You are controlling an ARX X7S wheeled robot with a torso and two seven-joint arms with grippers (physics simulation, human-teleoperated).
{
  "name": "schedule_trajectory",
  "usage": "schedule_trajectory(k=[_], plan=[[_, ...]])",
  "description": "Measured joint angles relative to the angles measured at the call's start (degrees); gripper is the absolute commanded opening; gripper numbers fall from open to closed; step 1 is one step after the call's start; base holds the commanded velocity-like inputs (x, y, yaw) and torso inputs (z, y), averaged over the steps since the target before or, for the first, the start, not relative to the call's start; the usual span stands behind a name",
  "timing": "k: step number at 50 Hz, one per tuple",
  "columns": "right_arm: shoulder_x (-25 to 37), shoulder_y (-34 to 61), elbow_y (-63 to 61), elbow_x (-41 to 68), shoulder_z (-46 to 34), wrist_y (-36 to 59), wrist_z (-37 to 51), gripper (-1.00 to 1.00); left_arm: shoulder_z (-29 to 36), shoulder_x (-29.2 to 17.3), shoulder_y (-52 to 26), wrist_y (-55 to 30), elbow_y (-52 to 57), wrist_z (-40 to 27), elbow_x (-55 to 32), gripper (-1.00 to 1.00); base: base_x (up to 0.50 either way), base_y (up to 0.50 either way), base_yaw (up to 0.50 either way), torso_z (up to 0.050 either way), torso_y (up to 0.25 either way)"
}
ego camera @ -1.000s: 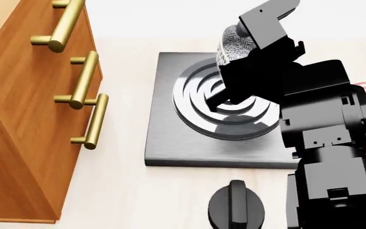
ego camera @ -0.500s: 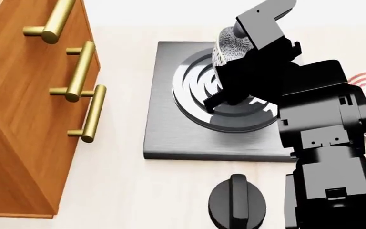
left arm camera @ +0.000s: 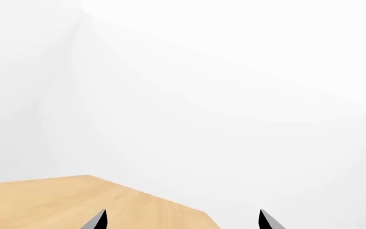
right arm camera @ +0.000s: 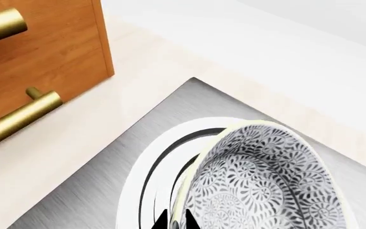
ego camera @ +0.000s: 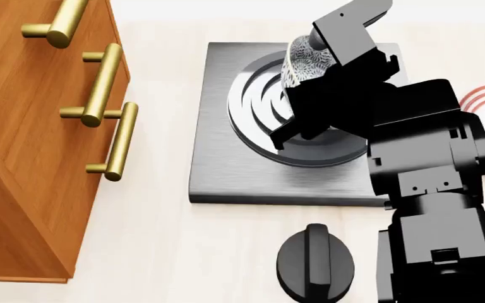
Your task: Put the bowl on the stove.
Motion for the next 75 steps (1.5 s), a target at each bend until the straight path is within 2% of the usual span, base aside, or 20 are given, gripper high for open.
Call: schedule_trajectory(k=[8, 9, 42, 58, 62, 75], plan=[[0.0, 0.0, 0.0, 0.0, -0.1, 0.0, -0.1, -1.00, 0.0, 0.0, 0.0, 0.1, -0.1, -0.1, -0.1, 1.00, 0.00, 0.00, 0.00, 0.000, 0.000], [0.0, 0.1, 0.0, 0.0, 0.0, 0.0, -0.1, 1.00, 0.0, 0.0, 0.0, 0.1, -0.1, -0.1, -0.1, 1.00, 0.00, 0.00, 0.00, 0.000, 0.000], [-0.6, 2.4, 0.0, 1.1, 7.7, -4.3, -7.3, 1.00, 0.1, -0.3, 0.0, 0.5, -0.2, -0.6, -0.3, 1.00, 0.00, 0.00, 0.00, 0.000, 0.000], [0.9, 3.3, -0.4, 2.8, 15.3, -12.6, -6.5, 1.00, 0.3, -0.2, 0.2, 0.9, -0.3, -0.4, -0.2, 1.00, 0.00, 0.00, 0.00, 0.000, 0.000], [2.0, -0.5, -8.3, 3.8, 17.6, -10.0, -4.9, 1.00, 0.4, -0.2, 0.2, 1.1, -0.2, -0.3, -0.1, 1.00, 0.00, 0.00, 0.00, 0.000, 0.000], [5.5, -19.9, -49.9, 10.2, 26.0, 7.1, -0.7, 1.00, 0.6, -0.3, 0.4, 1.3, 0.1, -0.3, -0.1, 1.00, 0.00, 0.00, 0.00, 0.000, 0.000]])
